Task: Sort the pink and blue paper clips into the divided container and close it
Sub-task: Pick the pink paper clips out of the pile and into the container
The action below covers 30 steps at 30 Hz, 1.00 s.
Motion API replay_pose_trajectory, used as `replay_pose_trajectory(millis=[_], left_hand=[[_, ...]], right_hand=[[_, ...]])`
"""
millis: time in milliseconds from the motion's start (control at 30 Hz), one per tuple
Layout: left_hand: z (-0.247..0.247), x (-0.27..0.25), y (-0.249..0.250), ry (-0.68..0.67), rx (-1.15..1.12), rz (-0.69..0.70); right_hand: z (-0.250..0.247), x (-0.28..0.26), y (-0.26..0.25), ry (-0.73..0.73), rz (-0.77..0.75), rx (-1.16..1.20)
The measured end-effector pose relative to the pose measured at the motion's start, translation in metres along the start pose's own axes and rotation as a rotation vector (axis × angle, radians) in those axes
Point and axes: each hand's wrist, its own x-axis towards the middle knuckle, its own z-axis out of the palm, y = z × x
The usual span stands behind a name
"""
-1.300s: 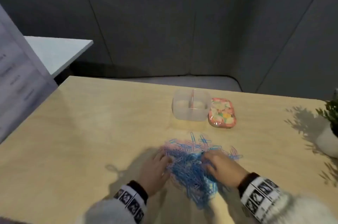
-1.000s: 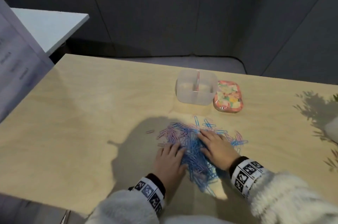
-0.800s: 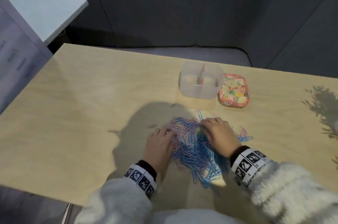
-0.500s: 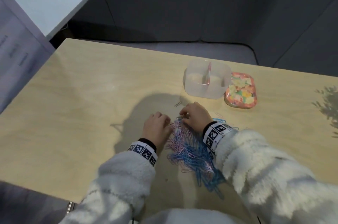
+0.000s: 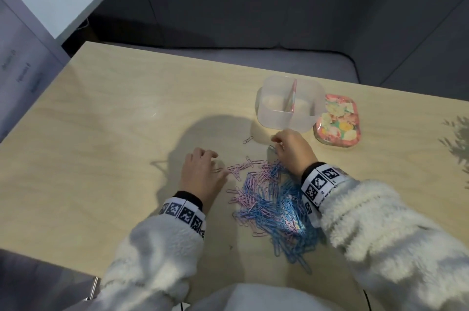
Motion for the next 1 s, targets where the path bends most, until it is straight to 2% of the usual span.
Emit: replay_pose_trajectory(millis=[100,267,433,600,867,1000], left_hand=[[-0.001,-0.003,-0.002,-0.056,-0.049,-0.066],[0.007,0.006,0.014,-0.114,-0.083,-0.008],[0.016,0.006,0.024,-0.095,-0.117,0.009],[0.018,0.014,0.033,-0.139,-0.038,0.075],[0.011,0.021,0.036,-0.227,0.037,0.167],[0.010,0.023,0.033,-0.223,0.026,0.156]], right_hand=[[0.003,0.013,-0.021,-0.080,-0.133,-0.032],[0.026,0.018,-0.034,-0.163,-0.283,-0.314],[0.034,0.000,-0.025,-0.200,-0.381,-0.317],[0.039,-0.005,-0.029,-0.188,-0.307,-0.157],[0.041,-0.010,-0.030,-0.230,-0.279,-0.264],[0.012,-0.007,-0.025,-0.212,-0.097,-0.020]])
